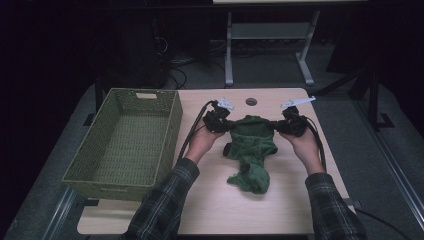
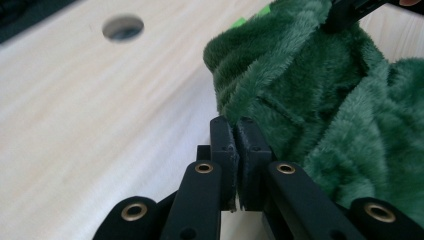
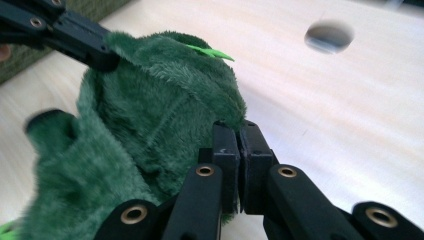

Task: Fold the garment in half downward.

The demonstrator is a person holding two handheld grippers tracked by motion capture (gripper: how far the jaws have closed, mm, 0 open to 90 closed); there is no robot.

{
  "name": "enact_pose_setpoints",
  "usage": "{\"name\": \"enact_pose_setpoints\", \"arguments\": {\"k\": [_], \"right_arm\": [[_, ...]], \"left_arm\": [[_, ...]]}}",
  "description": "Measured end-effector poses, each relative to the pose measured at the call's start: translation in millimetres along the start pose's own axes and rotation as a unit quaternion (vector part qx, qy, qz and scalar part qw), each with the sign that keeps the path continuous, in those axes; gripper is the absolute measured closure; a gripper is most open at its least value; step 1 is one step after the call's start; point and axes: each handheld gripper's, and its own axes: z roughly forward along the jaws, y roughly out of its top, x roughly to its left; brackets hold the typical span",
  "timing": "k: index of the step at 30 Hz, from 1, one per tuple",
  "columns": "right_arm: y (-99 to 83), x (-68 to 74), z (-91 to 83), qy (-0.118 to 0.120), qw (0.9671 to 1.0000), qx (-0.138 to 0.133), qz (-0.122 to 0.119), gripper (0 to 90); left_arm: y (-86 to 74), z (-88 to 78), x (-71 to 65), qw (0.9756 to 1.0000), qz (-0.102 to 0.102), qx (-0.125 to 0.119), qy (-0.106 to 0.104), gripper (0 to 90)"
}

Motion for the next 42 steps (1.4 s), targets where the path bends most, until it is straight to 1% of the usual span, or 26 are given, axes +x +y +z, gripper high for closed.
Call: {"name": "enact_pose_setpoints", "arguments": {"k": [2, 4, 7, 9, 11, 13, 14, 16, 17, 19, 20, 21, 24, 26, 28, 29, 31, 32, 33, 34, 36, 37, 39, 40, 42], "right_arm": [[4.0, 0.0, -6.4, -0.002, 1.0, -0.005, -0.003, 87.6], [3.9, 1.2, -12.1, -0.001, 0.9999, -0.009, -0.006, 87.6], [-2.6, 5.2, -18.7, -0.001, 0.9998, -0.014, -0.016, 87.5], [-8.6, 8.4, -23.1, 0.002, 0.9997, -0.015, -0.019, 87.6], [-14.0, 13.0, -27.2, 0.002, 0.9994, -0.021, -0.028, 87.6], [-17.8, 18.2, -30.9, 0.006, 0.9993, -0.019, -0.03, 87.5], [-19.5, 21.5, -33.6, 0.009, 0.9991, -0.021, -0.036, 87.5], [-22.2, 26.6, -37.8, 0.008, 0.9983, -0.032, -0.047, 87.5], [-23.6, 29.5, -40.1, 0.013, 0.9983, -0.031, -0.047, 87.5], [-26.7, 34.9, -44.1, 0.016, 0.998, -0.029, -0.054, 87.5], [-28.0, 37.7, -45.8, 0.017, 0.9979, -0.027, -0.057, 87.6], [-29.6, 40.2, -47.8, 0.016, 0.9975, -0.029, -0.062, 87.6], [-35.5, 46.4, -53.2, 0.021, 0.9971, -0.031, -0.066, 87.6], [-39.9, 49.7, -56.2, 0.025, 0.997, -0.031, -0.067, 87.5], [-45.0, 53.9, -60.1, 0.028, 0.9964, -0.039, -0.07, 87.4], [-47.7, 55.4, -61.7, 0.032, 0.9964, -0.039, -0.068, 87.4], [-53.6, 59.8, -63.0, 0.036, 0.9962, -0.037, -0.07, 87.4], [-57.3, 62.3, -63.8, 0.037, 0.9956, -0.041, -0.076, 87.4], [-60.9, 65.2, -64.5, 0.04, 0.9955, -0.041, -0.076, 87.4], [-64.3, 67.5, -64.7, 0.043, 0.9954, -0.038, -0.076, 87.4], [-72.3, 72.3, -66.0, 0.048, 0.9947, -0.043, -0.08, 87.4], [-75.6, 74.3, -66.1, 0.051, 0.9948, -0.036, -0.081, 87.4], [-83.3, 78.3, -67.1, 0.054, 0.9942, -0.039, -0.084, 87.4], [-87.2, 80.2, -67.5, 0.059, 0.9945, -0.033, -0.08, 87.4], [-93.5, 83.8, -67.7, 0.064, 0.9941, -0.038, -0.08, 87.4]], "left_arm": [[4.5, -4.7, -3.2, 0.9999, 0.003, -0.01, -0.001, 87.3], [5.7, -8.2, -8.3, 0.9998, 0.007, -0.016, -0.005, 87.2], [3.3, -15.0, -16.8, 0.9996, 0.017, -0.022, -0.011, 87.3], [0.0, -20.0, -22.5, 0.9993, 0.014, -0.033, -0.014, 87.2], [-3.0, -24.7, -27.9, 0.999, 0.022, -0.035, -0.018, 87.3], [-5.0, -28.4, -33.5, 0.9987, 0.022, -0.041, -0.021, 87.2], [-5.7, -29.9, -35.0, 0.9986, 0.026, -0.04, -0.024, 87.2], [-7.7, -33.7, -39.2, 0.9982, 0.023, -0.043, -0.034, 87.3], [-8.9, -36.0, -40.5, 0.9981, 0.023, -0.041, -0.04, 87.3], [-11.8, -39.0, -43.2, 0.9978, 0.015, -0.041, -0.05, 87.5], [-13.5, -40.6, -44.4, 0.9976, 0.012, -0.04, -0.055, 87.5], [-15.5, -42.6, -45.6, 0.9973, 0.011, -0.039, -0.061, 87.6], [-20.5, -47.9, -49.6, 0.9965, 0.006, -0.043, -0.071, 87.6], [-23.5, -51.3, -52.2, 0.9962, 0.008, -0.043, -0.075, 87.6], [-27.6, -53.9, -56.1, 0.9957, 0.012, -0.045, -0.08, 87.5], [-30.0, -55.3, -58.6, 0.9956, 0.014, -0.042, -0.083, 87.6], [-35.2, -56.2, -64.2, 0.9952, 0.026, -0.042, -0.085, 87.5], [-38.4, -56.1, -67.2, 0.995, 0.031, -0.038, -0.087, 87.5], [-41.6, -55.8, -70.5, 0.9948, 0.034, -0.036, -0.089, 87.5], [-44.9, -56.2, -73.4, 0.9944, 0.038, -0.034, -0.092, 87.5], [-50.8, -57.0, -79.3, 0.9938, 0.04, -0.033, -0.098, 87.5], [-53.5, -57.5, -81.8, 0.9936, 0.045, -0.03, -0.099, 87.5], [-59.4, -58.0, -86.0, 0.9927, 0.054, -0.027, -0.104, 87.5], [-61.5, -57.7, -86.9, 0.9924, 0.054, -0.025, -0.108, 87.6], [-66.9, -56.3, -89.1, 0.9917, 0.057, -0.018, -0.114, 87.6]]}}
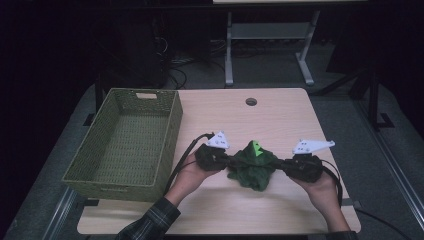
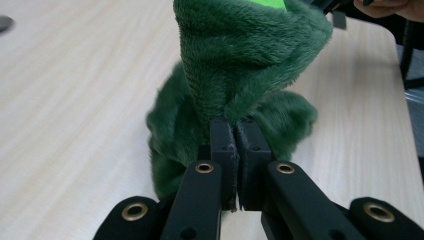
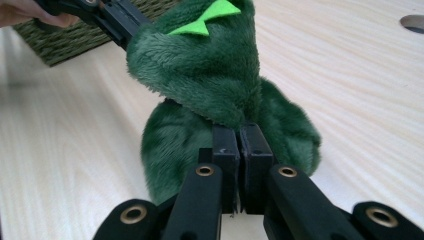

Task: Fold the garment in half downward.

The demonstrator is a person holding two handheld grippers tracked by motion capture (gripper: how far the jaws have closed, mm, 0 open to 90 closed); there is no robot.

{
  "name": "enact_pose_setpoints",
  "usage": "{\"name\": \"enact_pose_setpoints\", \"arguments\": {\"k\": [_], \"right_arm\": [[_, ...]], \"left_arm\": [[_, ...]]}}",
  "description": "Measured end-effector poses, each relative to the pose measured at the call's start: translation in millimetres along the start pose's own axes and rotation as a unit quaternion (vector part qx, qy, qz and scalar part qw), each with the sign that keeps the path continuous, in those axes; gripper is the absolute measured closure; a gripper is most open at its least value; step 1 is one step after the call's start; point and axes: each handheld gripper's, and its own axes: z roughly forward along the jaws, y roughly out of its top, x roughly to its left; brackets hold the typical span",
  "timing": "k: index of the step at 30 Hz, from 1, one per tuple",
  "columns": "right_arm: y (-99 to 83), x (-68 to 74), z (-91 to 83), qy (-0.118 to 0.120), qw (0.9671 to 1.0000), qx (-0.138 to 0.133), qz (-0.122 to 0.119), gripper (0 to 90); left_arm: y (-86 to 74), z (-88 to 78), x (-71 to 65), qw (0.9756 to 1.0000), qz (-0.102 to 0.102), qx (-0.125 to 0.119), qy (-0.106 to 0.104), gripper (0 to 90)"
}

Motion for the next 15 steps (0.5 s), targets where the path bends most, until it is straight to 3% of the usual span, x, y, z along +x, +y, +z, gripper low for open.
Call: {"name": "enact_pose_setpoints", "arguments": {"k": [10, 15], "right_arm": [[-29.9, 15.7, 6.4, 0.027, 0.9992, 0.03, 0.006, 87.4], [-40.0, 20.8, 12.8, 0.041, 0.9978, 0.052, 0.003, 87.4]], "left_arm": [[-22.5, 13.4, -11.4, 0.9989, 0.006, 0.034, -0.03, 87.6], [-29.7, 27.8, -16.0, 0.997, 0.008, 0.061, -0.048, 87.7]]}}
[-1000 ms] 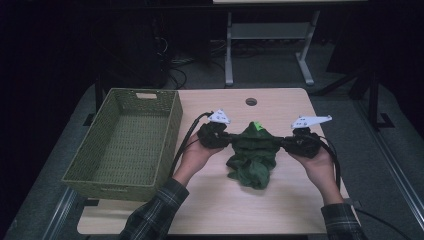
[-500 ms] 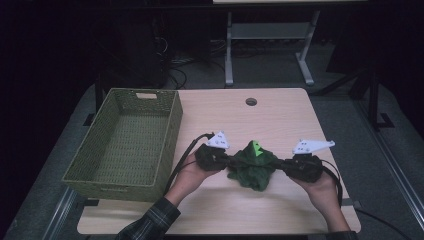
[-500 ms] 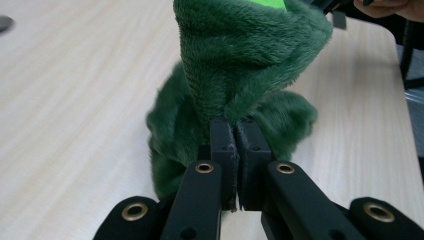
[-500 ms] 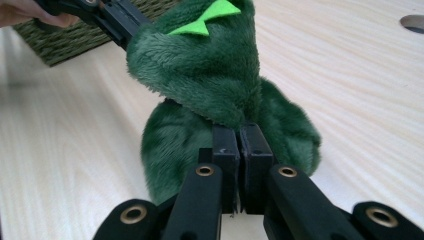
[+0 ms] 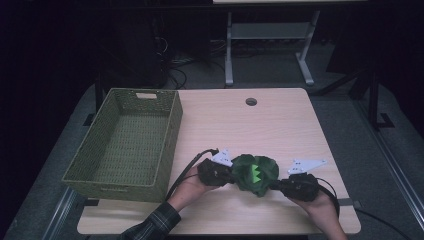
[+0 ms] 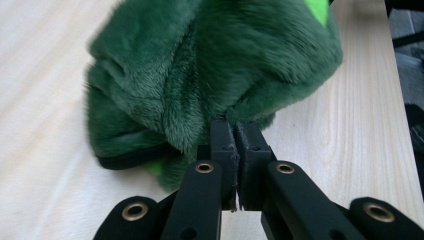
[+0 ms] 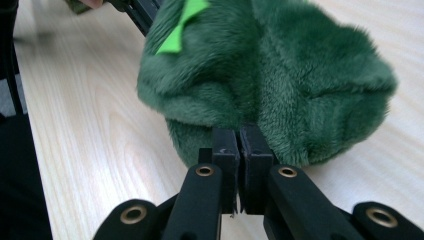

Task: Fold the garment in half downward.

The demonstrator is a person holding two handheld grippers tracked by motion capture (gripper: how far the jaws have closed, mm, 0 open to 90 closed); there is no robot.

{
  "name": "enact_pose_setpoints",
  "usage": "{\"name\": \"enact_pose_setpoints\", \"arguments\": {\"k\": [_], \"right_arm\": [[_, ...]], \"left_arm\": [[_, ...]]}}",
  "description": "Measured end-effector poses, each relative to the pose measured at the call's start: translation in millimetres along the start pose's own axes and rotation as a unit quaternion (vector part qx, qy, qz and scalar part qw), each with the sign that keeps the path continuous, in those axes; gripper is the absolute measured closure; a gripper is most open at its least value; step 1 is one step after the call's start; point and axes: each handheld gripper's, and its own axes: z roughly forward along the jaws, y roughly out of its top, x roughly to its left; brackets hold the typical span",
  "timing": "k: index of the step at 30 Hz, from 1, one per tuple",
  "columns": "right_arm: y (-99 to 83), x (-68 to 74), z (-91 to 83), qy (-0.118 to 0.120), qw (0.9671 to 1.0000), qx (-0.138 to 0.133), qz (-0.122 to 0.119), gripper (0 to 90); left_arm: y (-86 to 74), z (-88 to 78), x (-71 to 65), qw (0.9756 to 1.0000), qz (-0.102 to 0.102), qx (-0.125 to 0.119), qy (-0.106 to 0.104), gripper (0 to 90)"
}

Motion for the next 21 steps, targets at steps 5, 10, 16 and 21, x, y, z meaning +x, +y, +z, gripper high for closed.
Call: {"name": "enact_pose_setpoints", "arguments": {"k": [5, 10, 16, 21], "right_arm": [[-5.7, 1.6, 10.5, 0.001, 0.9995, 0.033, -0.002, 87.4], [-9.4, 1.7, 23.4, 0.0, 0.9981, 0.061, -0.006, 87.5], [-7.7, 4.3, 28.3, -0.003, 0.9983, 0.059, -0.004, 87.4], [-5.4, 6.9, 22.1, -0.004, 0.999, 0.046, 0.001, 75.2]], "left_arm": [[-2.9, 7.9, -0.1, 0.9998, 0.009, 0.018, 0.0, 87.7], [-5.6, 15.4, 2.2, 0.9993, 0.018, 0.033, 0.009, 87.8], [-3.2, 19.2, 8.2, 0.9988, 0.021, 0.038, 0.025, 87.8], [-1.9, 9.5, 6.8, 0.9995, 0.013, 0.02, 0.022, 78.7]]}}
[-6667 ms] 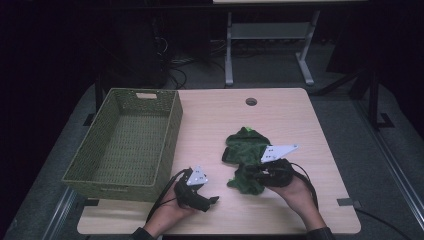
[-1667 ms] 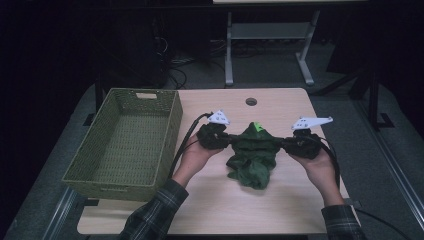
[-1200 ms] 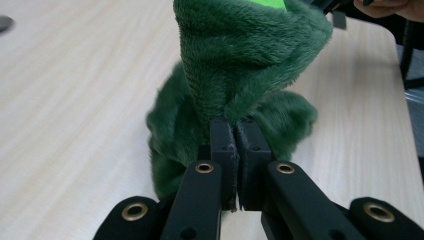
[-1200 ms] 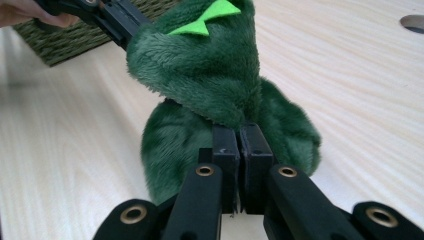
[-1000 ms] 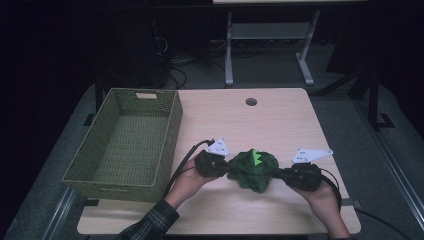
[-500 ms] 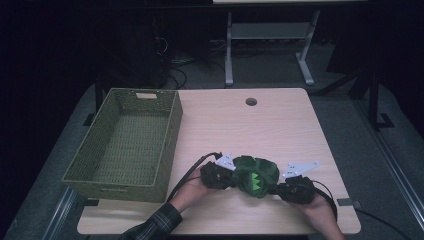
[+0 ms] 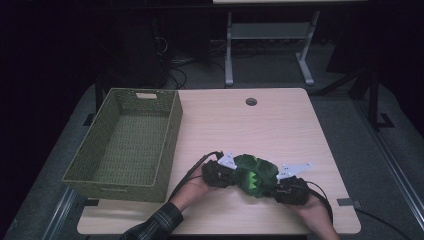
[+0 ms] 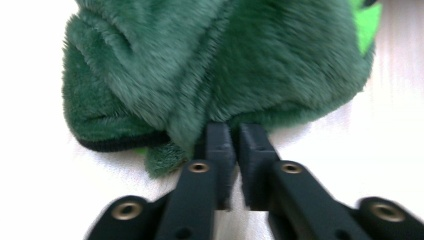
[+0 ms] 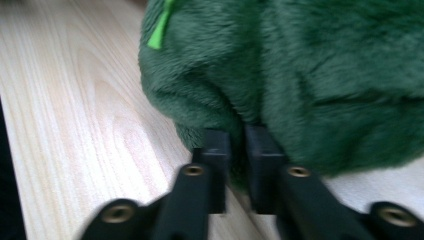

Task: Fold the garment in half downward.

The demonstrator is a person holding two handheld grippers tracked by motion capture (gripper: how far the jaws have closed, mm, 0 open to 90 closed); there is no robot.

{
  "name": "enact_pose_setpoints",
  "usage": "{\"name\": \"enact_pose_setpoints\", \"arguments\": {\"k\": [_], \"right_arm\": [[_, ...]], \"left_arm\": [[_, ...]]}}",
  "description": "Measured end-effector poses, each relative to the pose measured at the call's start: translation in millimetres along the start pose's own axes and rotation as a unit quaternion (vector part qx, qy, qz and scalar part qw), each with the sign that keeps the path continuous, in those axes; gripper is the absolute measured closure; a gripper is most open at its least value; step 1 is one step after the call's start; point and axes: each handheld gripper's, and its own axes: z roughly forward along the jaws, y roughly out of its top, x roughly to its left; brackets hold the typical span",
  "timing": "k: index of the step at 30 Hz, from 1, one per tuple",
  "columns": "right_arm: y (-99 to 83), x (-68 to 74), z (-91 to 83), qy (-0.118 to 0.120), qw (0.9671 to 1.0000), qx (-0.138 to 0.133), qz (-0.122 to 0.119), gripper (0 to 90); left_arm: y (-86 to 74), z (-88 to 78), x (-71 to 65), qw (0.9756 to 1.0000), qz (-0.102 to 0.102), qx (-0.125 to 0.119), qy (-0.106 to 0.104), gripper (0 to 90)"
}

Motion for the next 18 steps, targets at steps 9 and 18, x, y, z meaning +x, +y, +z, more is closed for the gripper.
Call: {"name": "enact_pose_setpoints", "arguments": {"k": [9, 18], "right_arm": [[4.4, 8.7, -36.7, 0.01, 0.9984, -0.056, -0.006, 64.6], [11.1, 9.3, -62.8, 0.016, 0.9958, -0.089, -0.013, 67.0]], "left_arm": [[2.4, -39.7, -5.9, 0.9987, -0.02, -0.045, -0.012, 64.6], [9.0, -52.7, -10.3, 0.9981, -0.011, -0.06, -0.005, 71.9]]}}
